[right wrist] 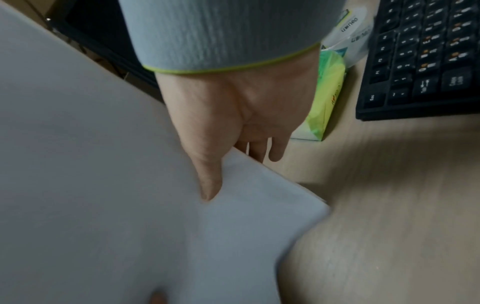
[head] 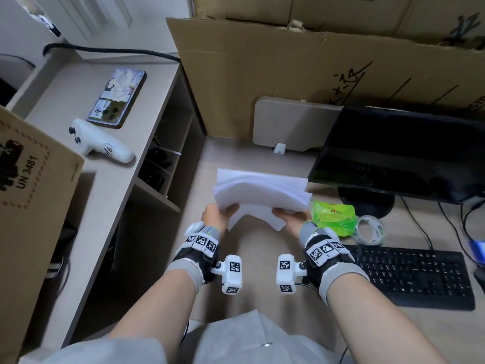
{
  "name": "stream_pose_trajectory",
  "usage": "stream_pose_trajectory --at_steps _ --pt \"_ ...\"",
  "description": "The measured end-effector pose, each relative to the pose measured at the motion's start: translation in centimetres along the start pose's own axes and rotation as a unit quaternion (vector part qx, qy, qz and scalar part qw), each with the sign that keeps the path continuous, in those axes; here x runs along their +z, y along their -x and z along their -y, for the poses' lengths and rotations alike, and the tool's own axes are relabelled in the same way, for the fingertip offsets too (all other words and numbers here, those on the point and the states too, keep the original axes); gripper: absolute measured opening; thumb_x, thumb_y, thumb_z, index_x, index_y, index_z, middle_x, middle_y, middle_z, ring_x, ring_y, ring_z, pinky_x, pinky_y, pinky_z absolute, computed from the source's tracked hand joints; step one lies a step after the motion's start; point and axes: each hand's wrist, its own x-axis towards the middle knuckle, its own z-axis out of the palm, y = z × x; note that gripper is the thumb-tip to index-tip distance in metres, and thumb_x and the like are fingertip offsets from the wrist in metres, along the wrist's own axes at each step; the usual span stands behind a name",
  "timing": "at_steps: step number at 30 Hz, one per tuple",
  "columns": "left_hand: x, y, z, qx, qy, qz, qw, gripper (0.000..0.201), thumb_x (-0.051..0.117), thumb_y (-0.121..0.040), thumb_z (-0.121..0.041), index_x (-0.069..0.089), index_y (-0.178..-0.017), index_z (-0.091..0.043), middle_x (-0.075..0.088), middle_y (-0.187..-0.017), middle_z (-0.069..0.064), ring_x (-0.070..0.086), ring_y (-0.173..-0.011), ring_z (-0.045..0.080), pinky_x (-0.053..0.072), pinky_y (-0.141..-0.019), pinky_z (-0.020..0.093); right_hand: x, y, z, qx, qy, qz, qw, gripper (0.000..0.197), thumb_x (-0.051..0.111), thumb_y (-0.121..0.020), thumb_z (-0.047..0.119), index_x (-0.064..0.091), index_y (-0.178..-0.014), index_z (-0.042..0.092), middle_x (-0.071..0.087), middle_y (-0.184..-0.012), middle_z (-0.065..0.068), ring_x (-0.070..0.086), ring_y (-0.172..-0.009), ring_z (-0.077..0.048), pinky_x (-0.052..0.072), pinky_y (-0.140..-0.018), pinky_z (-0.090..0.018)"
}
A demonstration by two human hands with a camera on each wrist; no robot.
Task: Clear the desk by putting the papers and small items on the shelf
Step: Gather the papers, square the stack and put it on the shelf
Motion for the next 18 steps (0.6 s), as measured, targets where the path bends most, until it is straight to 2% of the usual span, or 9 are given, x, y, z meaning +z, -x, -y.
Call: stream_pose_trajectory --at_steps 3,5,7,9,11,12,15,16,18 --pt "0.3 0.7 -0.2 0.016 0.067 0.004 0.998 0.055 0.068 -0.070 -0.061 0.071 -0.084 -0.008 0.075 -0.083 0.012 0.069 -0.077 0.030 0.056 -0.072 0.041 -0.3 0.0 -0.3 -0.032 0.019 0.016 0.999 0.027 0.069 -0.087 0.023 0.069 -0.107 0.005 0.068 -0.100 -0.004 0.063 -0.089 -0.016 0.047 -0.078 -0.027" --pt "0.3 1.4 -0.6 -0.010 0.148 0.037 0.988 0.042 0.073 -0.075 -0.051 0.070 -0.090 -0.012 0.076 -0.087 0.009 0.072 -0.077 0.027 0.060 -0.070 0.038 -1.0 0.1 -0.3 -0.032 -0.015 0.004 0.999 0.027 0.067 -0.089 0.025 0.070 -0.106 0.004 0.070 -0.095 -0.006 0.066 -0.089 -0.020 0.053 -0.084 -0.034" --pt "0.2 2.1 -0.9 -0.028 0.166 0.104 0.980 0.031 0.078 -0.080 -0.035 0.069 -0.100 -0.013 0.076 -0.092 0.007 0.073 -0.078 0.023 0.058 -0.066 0.030 -1.8 0.0 -0.4 -0.024 -0.074 -0.003 0.997 0.023 0.067 -0.088 0.023 0.070 -0.103 0.006 0.071 -0.095 -0.009 0.067 -0.090 -0.023 0.054 -0.089 -0.041" --pt "0.3 2.6 -0.5 -0.046 0.160 0.168 0.972 0.037 0.082 -0.078 -0.024 0.069 -0.110 -0.010 0.077 -0.097 0.007 0.074 -0.082 0.023 0.057 -0.066 0.028 -2.6 -0.1 -0.4 -0.025 -0.114 -0.003 0.993 0.019 0.069 -0.087 0.023 0.070 -0.100 0.010 0.072 -0.098 -0.010 0.068 -0.090 -0.025 0.055 -0.089 -0.044" --pt "0.9 3.5 0.0 -0.057 0.162 0.203 0.964 0.036 0.081 -0.078 -0.017 0.070 -0.111 -0.008 0.077 -0.095 0.007 0.074 -0.080 0.021 0.057 -0.065 0.026 -3.8 0.2 -0.3 -0.031 -0.124 0.008 0.992 0.025 0.070 -0.085 0.026 0.070 -0.103 0.009 0.073 -0.101 -0.011 0.069 -0.090 -0.027 0.056 -0.088 -0.046" --pt "1.2 4.0 0.2 -0.061 0.164 0.213 0.961 0.035 0.080 -0.079 -0.018 0.070 -0.111 -0.007 0.078 -0.093 0.007 0.075 -0.080 0.021 0.058 -0.067 0.027 -4.3 0.6 -0.2 -0.035 -0.126 0.016 0.991 0.028 0.070 -0.085 0.026 0.070 -0.107 0.008 0.073 -0.102 -0.012 0.070 -0.090 -0.027 0.056 -0.088 -0.046" --pt "1.6 4.8 1.0 -0.080 0.162 0.248 0.952 0.043 0.082 -0.078 -0.025 0.069 -0.114 -0.006 0.077 -0.100 0.008 0.074 -0.093 0.026 0.058 -0.089 0.040 -5.1 1.0 -0.2 -0.044 -0.115 0.008 0.992 0.033 0.070 -0.084 0.031 0.070 -0.108 0.007 0.072 -0.101 -0.011 0.069 -0.090 -0.027 0.056 -0.089 -0.047" --pt "1.8 5.4 1.3 -0.086 0.165 0.261 0.947 0.044 0.083 -0.077 -0.026 0.068 -0.115 -0.007 0.077 -0.103 0.008 0.073 -0.096 0.027 0.057 -0.090 0.042 -5.6 1.1 -0.6 -0.048 -0.112 -0.005 0.993 0.037 0.072 -0.079 0.037 0.070 -0.104 0.010 0.073 -0.102 -0.012 0.070 -0.092 -0.028 0.056 -0.089 -0.048" --pt "2.3 6.8 1.6 -0.090 0.166 0.273 0.943 0.043 0.081 -0.078 -0.027 0.068 -0.115 -0.011 0.076 -0.106 0.007 0.071 -0.097 0.028 0.060 -0.080 0.040 -6.9 0.9 -1.5 -0.045 -0.122 -0.016 0.991 0.040 0.074 -0.072 0.043 0.069 -0.099 0.014 0.073 -0.104 -0.014 0.070 -0.097 -0.032 0.055 -0.090 -0.053"
